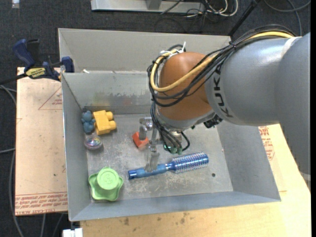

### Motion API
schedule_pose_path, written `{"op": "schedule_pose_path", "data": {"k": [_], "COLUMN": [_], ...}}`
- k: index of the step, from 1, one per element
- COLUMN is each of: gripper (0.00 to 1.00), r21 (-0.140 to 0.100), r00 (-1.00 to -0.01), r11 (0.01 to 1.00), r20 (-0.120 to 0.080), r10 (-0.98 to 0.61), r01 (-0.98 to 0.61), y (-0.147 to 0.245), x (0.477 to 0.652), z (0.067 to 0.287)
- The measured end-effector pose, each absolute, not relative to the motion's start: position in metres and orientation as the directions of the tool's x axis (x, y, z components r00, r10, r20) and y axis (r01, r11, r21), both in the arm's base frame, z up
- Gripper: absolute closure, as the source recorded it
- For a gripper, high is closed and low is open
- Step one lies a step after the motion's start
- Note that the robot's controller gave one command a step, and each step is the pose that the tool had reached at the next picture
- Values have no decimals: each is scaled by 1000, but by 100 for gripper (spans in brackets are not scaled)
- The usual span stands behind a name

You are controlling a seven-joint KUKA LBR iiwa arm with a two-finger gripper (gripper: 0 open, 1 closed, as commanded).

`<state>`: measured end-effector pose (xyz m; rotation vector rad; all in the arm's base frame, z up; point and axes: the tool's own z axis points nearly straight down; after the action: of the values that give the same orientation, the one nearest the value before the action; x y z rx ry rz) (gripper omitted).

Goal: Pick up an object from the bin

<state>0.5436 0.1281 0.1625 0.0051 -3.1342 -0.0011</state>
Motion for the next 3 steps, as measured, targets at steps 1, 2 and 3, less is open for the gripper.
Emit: {"op": "schedule_pose_path", "data": {"k": [1, 2, 3], "gripper": [0, 100, 100], "r21": [1, 2, 4], "r00": [-995, -995, -993], "r11": [995, 995, 993], "r20": [2, 0, -6], "r10": [97, 97, 115], "r01": [97, 97, 115], "y": [100, 101, 117], "x": [528, 529, 499], "z": [68, 70, 190]}}
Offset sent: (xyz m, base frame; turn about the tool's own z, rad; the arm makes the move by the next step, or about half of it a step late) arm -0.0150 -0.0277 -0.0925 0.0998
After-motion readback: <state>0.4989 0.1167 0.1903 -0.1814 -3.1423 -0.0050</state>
